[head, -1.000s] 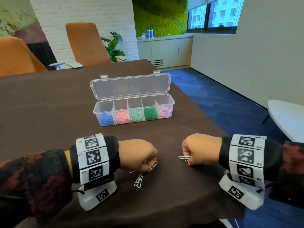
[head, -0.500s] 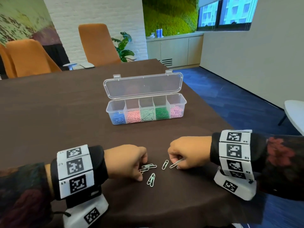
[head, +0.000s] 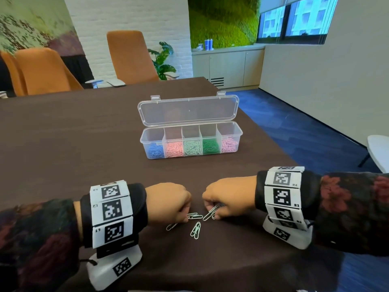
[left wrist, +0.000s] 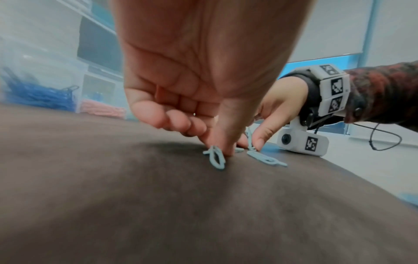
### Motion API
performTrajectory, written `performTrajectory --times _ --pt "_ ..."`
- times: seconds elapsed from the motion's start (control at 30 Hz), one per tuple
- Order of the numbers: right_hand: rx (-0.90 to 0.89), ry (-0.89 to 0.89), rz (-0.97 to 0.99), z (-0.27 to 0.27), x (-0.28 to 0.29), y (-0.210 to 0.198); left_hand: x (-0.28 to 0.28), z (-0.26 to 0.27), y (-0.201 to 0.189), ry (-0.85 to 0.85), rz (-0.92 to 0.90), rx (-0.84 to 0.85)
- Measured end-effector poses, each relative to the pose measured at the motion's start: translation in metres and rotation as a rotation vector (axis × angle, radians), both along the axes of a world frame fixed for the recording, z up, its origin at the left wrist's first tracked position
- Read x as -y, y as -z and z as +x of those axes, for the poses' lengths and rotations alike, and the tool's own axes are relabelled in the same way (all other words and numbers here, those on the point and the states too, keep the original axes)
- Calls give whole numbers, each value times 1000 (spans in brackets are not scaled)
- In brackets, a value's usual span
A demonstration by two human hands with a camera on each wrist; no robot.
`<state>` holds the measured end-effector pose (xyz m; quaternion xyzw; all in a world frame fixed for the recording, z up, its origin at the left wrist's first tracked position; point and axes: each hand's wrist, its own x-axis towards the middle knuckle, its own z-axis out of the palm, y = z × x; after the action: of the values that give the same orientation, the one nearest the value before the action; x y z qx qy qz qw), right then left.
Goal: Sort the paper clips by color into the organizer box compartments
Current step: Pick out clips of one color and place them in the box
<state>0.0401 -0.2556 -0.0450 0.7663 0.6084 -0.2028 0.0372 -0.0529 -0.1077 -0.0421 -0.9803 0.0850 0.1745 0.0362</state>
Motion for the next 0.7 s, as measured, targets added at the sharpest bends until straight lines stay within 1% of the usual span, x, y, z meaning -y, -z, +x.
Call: performTrajectory --times 0.13,0.23,0.33,0.43,0.53,0.63,0.7 --pt "91 -22 -8 -4 5 1 -5 -10 0 55 61 66" --pt "178 -42 29 -5 5 3 -7 -8 0 35 48 76" --pt "188 -28 54 -4 2 2 -4 -5 -2 15 -28 81" --pt "155 -2 52 -2 -1 1 4 -1 -2 11 -61 33" --pt "42 33 56 5 -1 -3 11 4 1 23 -42 5" --pt "-189 208 15 19 2 -7 13 6 3 53 -14 3" --pt "-365 332 31 28 2 -10 13 4 6 88 6 27"
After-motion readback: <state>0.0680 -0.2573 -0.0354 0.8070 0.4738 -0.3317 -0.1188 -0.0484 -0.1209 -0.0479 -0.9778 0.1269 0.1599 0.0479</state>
